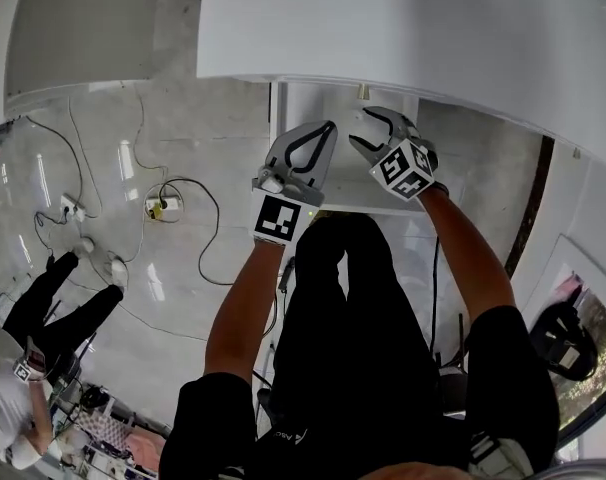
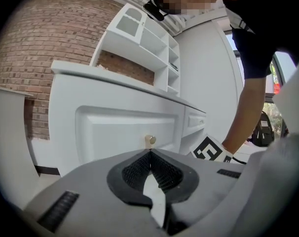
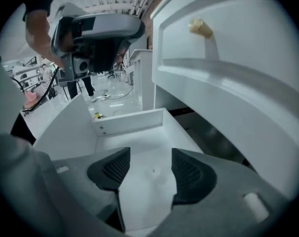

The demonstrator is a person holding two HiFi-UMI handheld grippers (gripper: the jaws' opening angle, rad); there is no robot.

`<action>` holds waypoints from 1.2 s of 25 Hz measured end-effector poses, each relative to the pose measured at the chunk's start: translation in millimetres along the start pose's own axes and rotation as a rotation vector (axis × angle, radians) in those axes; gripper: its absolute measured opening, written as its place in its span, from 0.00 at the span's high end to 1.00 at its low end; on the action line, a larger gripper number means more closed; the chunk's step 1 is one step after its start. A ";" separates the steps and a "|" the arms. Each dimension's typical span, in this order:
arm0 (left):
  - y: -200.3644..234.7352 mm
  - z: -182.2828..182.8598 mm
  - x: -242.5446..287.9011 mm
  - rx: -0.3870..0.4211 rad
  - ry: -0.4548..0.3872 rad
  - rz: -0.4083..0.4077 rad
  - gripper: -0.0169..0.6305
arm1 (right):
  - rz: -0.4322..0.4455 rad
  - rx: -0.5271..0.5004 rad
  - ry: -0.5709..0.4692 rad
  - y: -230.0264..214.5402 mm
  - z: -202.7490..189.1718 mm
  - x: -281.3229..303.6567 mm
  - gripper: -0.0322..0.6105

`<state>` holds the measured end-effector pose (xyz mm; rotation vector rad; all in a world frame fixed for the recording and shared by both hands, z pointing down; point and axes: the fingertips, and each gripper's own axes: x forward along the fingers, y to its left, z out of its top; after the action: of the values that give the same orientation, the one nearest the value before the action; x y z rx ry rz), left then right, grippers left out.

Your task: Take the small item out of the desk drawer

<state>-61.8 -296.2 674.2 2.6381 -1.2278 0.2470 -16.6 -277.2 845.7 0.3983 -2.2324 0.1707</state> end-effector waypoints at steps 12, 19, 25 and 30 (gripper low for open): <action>21.8 -27.0 23.6 -0.015 0.022 0.000 0.98 | 0.066 -0.008 0.171 -7.1 -43.5 65.7 0.56; 18.5 -27.5 21.6 -0.015 0.026 -0.005 0.98 | 0.069 -0.023 0.238 -1.3 -59.1 82.3 0.56; 19.0 -27.1 15.0 -0.021 0.028 -0.003 0.98 | 0.044 -0.030 0.265 -1.4 -64.5 92.8 0.66; 18.6 -20.1 7.6 -0.021 0.030 -0.003 0.98 | 0.035 -0.021 0.252 -0.2 -51.6 79.7 0.67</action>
<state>-72.4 -308.1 697.7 2.6090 -1.2102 0.2709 -26.5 -282.2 940.0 0.3084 -1.9918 0.2045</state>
